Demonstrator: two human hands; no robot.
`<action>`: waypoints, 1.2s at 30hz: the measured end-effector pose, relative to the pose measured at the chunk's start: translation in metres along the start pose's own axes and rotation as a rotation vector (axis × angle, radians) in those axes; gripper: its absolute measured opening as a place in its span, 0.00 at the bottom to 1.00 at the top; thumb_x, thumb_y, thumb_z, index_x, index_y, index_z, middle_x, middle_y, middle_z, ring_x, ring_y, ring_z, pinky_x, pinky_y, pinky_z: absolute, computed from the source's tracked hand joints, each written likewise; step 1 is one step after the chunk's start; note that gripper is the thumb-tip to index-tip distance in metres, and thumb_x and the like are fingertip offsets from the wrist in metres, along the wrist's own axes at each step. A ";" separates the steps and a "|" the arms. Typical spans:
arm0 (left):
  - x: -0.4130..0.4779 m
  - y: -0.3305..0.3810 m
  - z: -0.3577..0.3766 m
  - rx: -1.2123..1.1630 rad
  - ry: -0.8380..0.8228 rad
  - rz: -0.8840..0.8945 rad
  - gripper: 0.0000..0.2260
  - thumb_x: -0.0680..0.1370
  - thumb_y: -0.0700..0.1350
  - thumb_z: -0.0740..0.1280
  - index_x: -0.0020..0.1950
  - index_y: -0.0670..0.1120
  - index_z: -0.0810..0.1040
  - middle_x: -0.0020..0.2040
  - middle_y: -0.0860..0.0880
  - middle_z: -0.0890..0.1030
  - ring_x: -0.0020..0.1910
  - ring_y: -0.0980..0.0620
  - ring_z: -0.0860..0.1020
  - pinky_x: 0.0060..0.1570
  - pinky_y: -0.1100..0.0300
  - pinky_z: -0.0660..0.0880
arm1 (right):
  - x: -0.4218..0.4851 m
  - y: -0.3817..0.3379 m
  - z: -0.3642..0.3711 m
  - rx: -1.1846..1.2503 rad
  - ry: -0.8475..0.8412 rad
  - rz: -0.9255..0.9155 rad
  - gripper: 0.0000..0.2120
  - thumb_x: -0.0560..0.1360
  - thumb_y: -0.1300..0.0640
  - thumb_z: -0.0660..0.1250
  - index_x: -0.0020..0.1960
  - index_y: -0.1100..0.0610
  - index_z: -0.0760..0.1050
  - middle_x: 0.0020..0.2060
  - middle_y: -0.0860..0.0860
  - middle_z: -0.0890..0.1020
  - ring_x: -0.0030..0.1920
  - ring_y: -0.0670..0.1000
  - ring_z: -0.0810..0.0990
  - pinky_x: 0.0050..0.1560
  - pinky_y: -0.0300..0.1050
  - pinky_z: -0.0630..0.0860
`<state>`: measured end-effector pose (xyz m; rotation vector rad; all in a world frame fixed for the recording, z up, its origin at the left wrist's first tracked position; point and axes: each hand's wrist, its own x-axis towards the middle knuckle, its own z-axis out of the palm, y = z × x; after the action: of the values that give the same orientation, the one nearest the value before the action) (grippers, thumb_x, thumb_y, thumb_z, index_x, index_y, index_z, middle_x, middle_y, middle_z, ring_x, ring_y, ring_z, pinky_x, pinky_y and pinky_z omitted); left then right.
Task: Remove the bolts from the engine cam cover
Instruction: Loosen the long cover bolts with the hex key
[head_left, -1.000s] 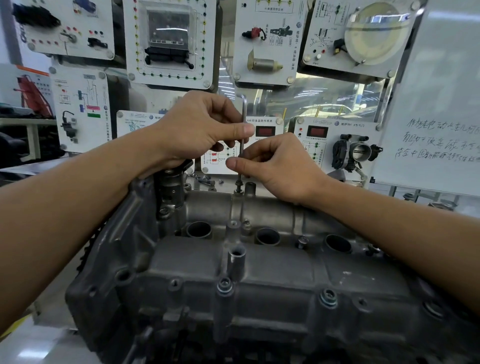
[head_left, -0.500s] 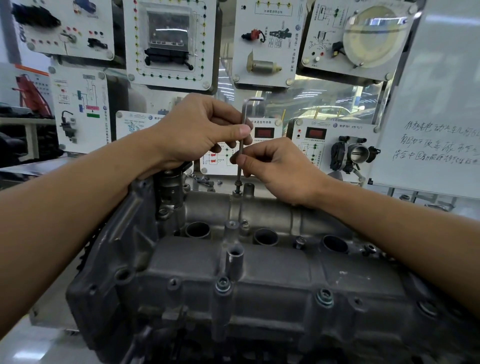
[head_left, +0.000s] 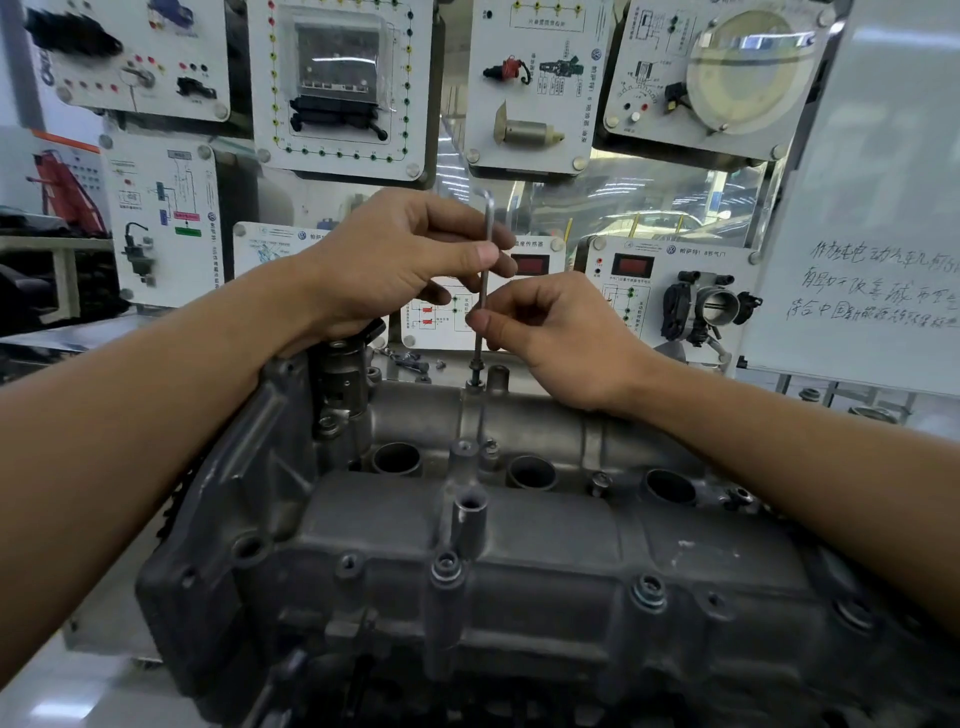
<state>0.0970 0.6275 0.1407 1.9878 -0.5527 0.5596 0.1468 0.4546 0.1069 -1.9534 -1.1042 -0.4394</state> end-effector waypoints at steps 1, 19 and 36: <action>0.000 -0.001 -0.001 0.006 -0.011 0.004 0.07 0.78 0.41 0.68 0.53 0.49 0.82 0.48 0.50 0.87 0.43 0.57 0.81 0.41 0.61 0.74 | 0.000 0.000 -0.001 -0.010 -0.025 -0.004 0.09 0.79 0.61 0.68 0.43 0.65 0.83 0.39 0.64 0.83 0.37 0.52 0.73 0.42 0.49 0.73; 0.000 0.001 0.001 0.015 0.008 -0.001 0.06 0.77 0.43 0.70 0.53 0.48 0.83 0.45 0.49 0.86 0.39 0.55 0.78 0.34 0.64 0.72 | -0.001 0.000 0.000 0.032 -0.032 -0.001 0.12 0.78 0.61 0.68 0.41 0.68 0.80 0.36 0.66 0.79 0.36 0.50 0.70 0.40 0.45 0.69; 0.000 0.000 -0.002 -0.025 -0.030 -0.023 0.08 0.76 0.45 0.70 0.54 0.47 0.82 0.47 0.47 0.86 0.35 0.57 0.76 0.29 0.66 0.71 | -0.001 0.001 0.000 0.031 -0.026 0.002 0.11 0.80 0.59 0.67 0.44 0.65 0.82 0.32 0.54 0.80 0.34 0.42 0.71 0.38 0.37 0.69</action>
<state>0.0967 0.6295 0.1415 1.9792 -0.5528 0.5071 0.1474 0.4535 0.1056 -1.9381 -1.1195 -0.3948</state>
